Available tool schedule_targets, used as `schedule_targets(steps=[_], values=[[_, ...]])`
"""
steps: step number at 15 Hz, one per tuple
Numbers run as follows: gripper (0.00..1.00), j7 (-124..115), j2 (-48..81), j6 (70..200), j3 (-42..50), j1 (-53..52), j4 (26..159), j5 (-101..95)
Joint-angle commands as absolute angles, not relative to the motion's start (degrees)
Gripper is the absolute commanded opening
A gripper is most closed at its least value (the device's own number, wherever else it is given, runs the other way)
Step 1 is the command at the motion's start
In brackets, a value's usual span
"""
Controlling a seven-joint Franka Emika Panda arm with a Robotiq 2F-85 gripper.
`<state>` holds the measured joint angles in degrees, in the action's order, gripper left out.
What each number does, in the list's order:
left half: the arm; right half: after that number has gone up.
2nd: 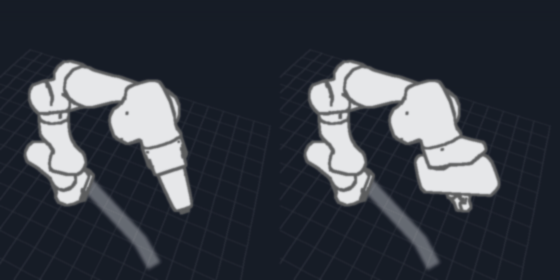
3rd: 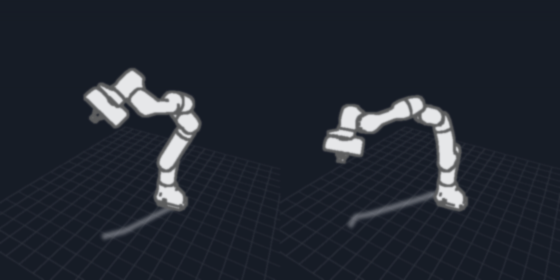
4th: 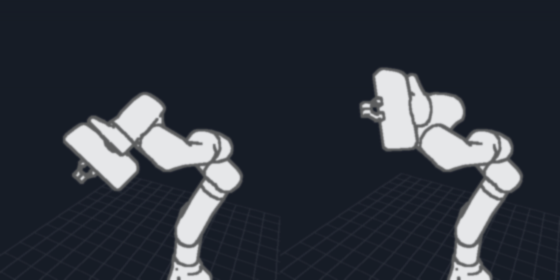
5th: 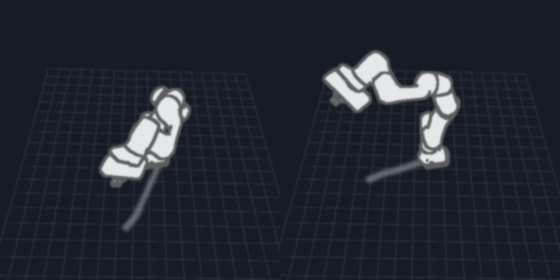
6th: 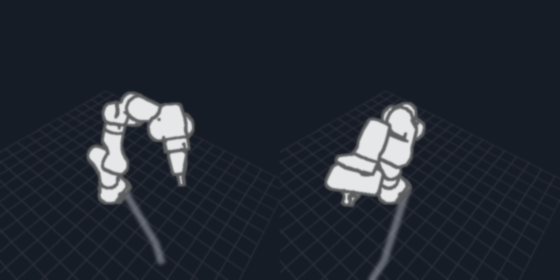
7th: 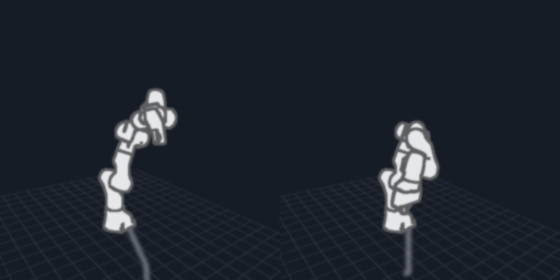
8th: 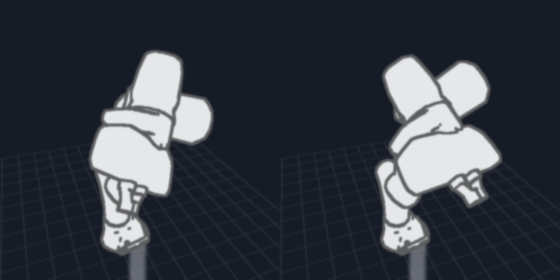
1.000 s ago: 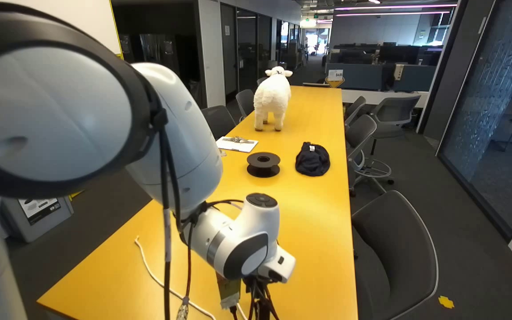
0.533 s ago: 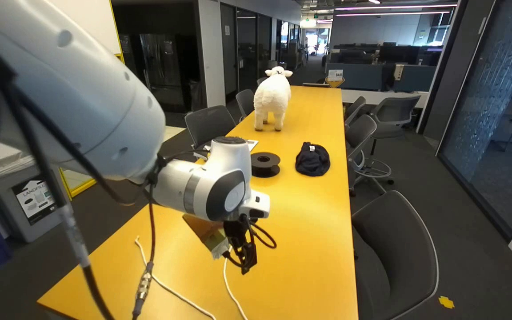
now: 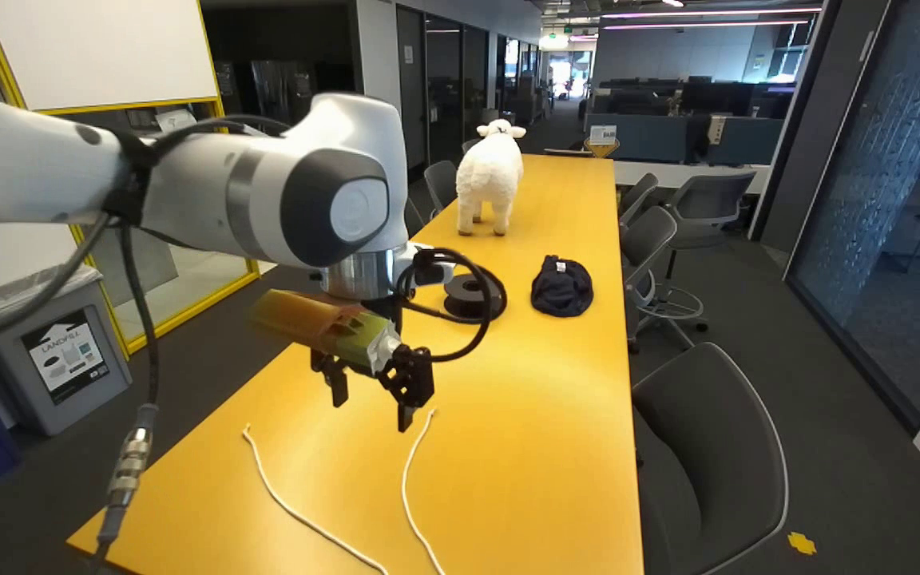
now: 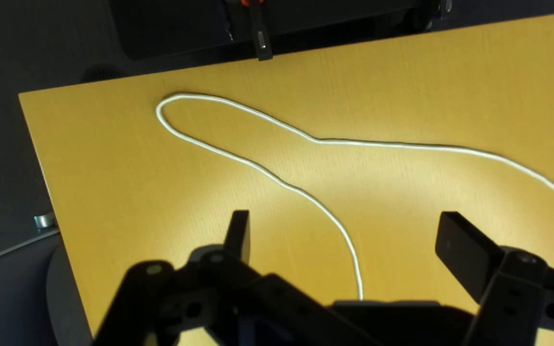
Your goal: Straighten the rope
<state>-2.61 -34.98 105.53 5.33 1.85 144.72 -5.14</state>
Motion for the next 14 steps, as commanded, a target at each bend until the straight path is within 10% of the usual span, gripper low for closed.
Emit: schedule_targets(steps=[1, 14], values=[[1.00, 4.2, -42.0, 98.0, 5.1, 2.0, 143.8, -5.8], [1.00, 5.3, -42.8, 97.6, 5.3, 2.2, 144.8, -5.5]])
